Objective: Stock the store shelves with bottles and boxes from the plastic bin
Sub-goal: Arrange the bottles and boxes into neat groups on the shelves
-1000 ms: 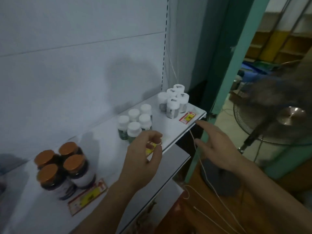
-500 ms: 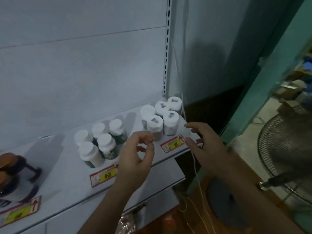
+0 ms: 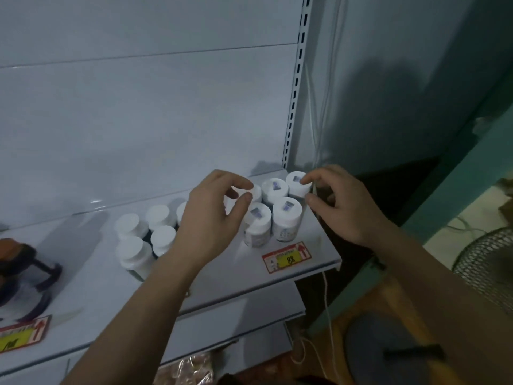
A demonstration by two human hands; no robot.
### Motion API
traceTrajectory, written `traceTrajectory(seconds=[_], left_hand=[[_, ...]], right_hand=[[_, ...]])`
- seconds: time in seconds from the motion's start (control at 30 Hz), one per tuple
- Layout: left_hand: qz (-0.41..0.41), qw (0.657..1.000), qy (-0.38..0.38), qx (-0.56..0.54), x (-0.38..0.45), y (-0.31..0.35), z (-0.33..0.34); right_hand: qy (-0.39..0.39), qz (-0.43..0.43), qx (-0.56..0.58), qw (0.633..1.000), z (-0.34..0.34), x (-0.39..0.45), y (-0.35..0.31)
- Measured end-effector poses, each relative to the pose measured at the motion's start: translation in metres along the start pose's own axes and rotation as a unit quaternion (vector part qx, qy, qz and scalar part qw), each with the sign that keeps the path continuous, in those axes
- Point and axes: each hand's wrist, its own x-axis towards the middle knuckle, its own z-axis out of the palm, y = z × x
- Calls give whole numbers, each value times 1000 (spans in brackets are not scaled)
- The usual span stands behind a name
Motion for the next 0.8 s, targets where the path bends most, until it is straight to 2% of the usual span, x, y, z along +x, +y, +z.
traceTrajectory(seconds=[0.1,0.2,0.3,0.37,0.53,0.8], left_hand=[[-18,999,14,35,10,0,-2],[-34,998,23,53,12,3,2],[-34,996,-16,78,15,8,14],[-34,994,-40,97,17,12,23],[-24,994,-56,95,13,20,35],[29,983,-126,134,12,21,56]], right_hand=[[-31,-19,-6,999,-9,21,12],[-107,-18,-40,993,-16,47,22],[-207,-17,-61,976,-18,69,27],[-247,-10,-44,968,-16,74,31],[-272,-15,-24,962,-26,68,51],[-300,-26,40,953,-43,54,58]])
